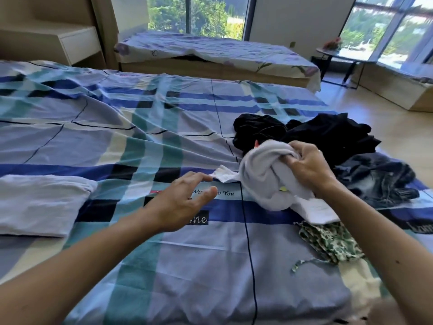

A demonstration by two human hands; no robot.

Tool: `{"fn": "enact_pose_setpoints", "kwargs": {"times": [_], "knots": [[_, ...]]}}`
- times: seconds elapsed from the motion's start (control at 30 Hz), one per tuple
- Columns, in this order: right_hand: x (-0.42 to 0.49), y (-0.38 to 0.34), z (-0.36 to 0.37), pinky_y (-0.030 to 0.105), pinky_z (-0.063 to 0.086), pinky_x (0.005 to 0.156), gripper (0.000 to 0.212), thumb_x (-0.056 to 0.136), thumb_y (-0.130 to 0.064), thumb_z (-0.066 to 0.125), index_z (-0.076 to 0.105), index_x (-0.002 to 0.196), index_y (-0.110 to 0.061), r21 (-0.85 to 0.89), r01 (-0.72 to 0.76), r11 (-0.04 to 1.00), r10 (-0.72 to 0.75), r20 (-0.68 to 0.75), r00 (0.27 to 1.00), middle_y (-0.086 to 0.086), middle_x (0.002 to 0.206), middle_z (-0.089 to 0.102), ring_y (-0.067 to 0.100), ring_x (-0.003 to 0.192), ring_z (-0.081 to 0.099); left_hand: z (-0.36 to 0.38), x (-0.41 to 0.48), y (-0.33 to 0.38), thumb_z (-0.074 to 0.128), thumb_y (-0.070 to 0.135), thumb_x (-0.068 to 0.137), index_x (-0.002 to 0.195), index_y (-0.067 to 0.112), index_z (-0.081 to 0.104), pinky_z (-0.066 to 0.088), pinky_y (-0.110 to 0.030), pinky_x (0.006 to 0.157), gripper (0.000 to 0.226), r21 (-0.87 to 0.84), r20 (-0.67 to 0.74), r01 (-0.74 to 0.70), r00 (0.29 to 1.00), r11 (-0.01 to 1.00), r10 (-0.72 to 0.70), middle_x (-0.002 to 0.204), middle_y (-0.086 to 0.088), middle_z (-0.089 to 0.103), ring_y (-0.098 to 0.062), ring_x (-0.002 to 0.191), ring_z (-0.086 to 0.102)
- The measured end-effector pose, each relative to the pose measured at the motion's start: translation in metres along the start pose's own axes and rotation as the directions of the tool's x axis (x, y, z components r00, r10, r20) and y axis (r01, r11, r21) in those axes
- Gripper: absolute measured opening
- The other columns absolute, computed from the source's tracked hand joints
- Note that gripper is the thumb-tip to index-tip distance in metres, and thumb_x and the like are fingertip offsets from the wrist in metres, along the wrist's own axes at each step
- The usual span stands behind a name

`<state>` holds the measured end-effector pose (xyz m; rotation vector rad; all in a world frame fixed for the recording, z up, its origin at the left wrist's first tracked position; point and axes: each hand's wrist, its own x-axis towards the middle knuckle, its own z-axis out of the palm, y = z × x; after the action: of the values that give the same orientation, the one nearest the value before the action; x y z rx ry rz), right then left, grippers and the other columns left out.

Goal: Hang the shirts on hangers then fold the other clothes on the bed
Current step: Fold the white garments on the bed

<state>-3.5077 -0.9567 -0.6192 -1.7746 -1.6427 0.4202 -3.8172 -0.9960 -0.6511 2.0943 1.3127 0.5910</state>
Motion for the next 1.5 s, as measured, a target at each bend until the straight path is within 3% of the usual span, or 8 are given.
{"fn": "enact_pose_setpoints", "kwargs": {"times": [0.17,0.43,0.57,0.93,1.13,1.3,1.43,1.5], "knots": [[-0.025,-0.069,0.012,0.025,0.049,0.067,0.008,0.098,-0.010,0.060,0.066,0.094,-0.012,0.617,-0.015,0.787,-0.100,0.152,0.983,0.003,0.081,0.067,0.013,0.076,0.061,0.002,-0.005,0.020,0.063,0.076,0.073,0.145,0.037,0.042,0.049,-0.039,0.105,0.084,-0.354,0.085,-0.017,0.995,0.935,0.050,0.136,0.018,0.055,-0.004,0.125,0.055],[-0.043,-0.110,0.030,0.046,0.048,0.091,0.035,0.093,-0.018,0.058,0.056,0.124,-0.004,0.884,-0.137,0.447,-0.276,0.283,0.919,0.020,0.113,0.061,0.032,0.104,0.058,-0.009,-0.006,0.033,0.088,0.021,0.073,0.136,0.024,0.045,0.052,-0.015,0.086,0.076,-0.523,-0.237,-0.087,0.970,0.848,-0.046,0.116,0.020,0.064,0.012,0.103,0.061],[-0.037,-0.105,0.029,0.039,0.054,0.082,0.035,0.091,-0.013,0.070,0.058,0.123,-0.002,0.806,-0.119,0.580,-0.107,0.220,0.970,0.012,0.103,0.072,0.024,0.093,0.067,-0.027,-0.006,0.019,0.081,0.023,0.078,0.115,0.011,0.068,0.059,-0.037,0.087,0.041,-0.534,-0.215,-0.068,0.975,0.843,-0.058,0.104,-0.002,0.077,-0.017,0.101,0.072],[-0.014,-0.063,0.016,0.031,0.052,0.065,0.007,0.094,-0.014,0.068,0.068,0.100,-0.010,0.652,-0.221,0.726,0.183,0.126,0.975,0.008,0.086,0.069,0.021,0.079,0.062,-0.084,-0.005,0.001,0.067,0.023,0.080,0.105,0.011,0.061,0.054,-0.022,0.054,0.029,-0.793,-0.140,-0.005,0.975,0.609,-0.174,0.075,-0.001,0.059,-0.013,0.060,0.061],[-0.024,-0.070,0.020,0.022,0.052,0.056,0.017,0.103,-0.015,0.054,0.067,0.092,-0.012,0.682,-0.244,0.689,0.044,0.297,0.954,0.001,0.077,0.069,0.011,0.064,0.063,-0.063,-0.012,-0.009,0.072,0.033,0.084,0.122,0.020,0.059,0.059,-0.032,0.084,0.042,-0.423,0.037,0.146,0.989,0.895,-0.144,0.109,-0.002,0.070,-0.016,0.096,0.071],[-0.033,-0.095,0.031,0.023,0.050,0.066,0.019,0.104,-0.019,0.048,0.056,0.113,-0.005,0.802,-0.241,0.546,-0.153,0.379,0.913,0.009,0.089,0.058,0.015,0.074,0.056,0.004,-0.014,-0.011,0.081,0.064,0.068,0.132,0.038,0.052,0.054,-0.033,0.096,0.075,-0.291,0.223,0.179,0.968,0.940,-0.115,0.122,0.014,0.064,-0.004,0.112,0.062],[-0.034,-0.106,0.028,0.025,0.054,0.069,0.023,0.104,-0.021,0.047,0.056,0.117,-0.004,0.861,-0.246,0.445,-0.143,0.340,0.929,0.009,0.092,0.060,0.016,0.076,0.059,0.023,-0.003,-0.015,0.074,0.040,0.084,0.095,0.025,0.068,0.056,-0.033,0.073,0.020,-0.168,0.061,0.160,0.986,0.973,-0.152,0.087,0.008,0.071,-0.013,0.084,0.068],[-0.028,-0.099,0.023,0.027,0.050,0.063,0.021,0.105,-0.022,0.048,0.062,0.098,-0.008,0.773,-0.173,0.611,-0.031,0.241,0.970,0.004,0.080,0.060,0.013,0.067,0.055,0.012,0.002,-0.015,0.068,0.031,0.083,0.083,0.021,0.067,0.052,-0.032,0.066,0.010,-0.323,0.035,0.130,0.991,0.937,-0.126,0.075,0.007,0.067,-0.012,0.072,0.062]]}}
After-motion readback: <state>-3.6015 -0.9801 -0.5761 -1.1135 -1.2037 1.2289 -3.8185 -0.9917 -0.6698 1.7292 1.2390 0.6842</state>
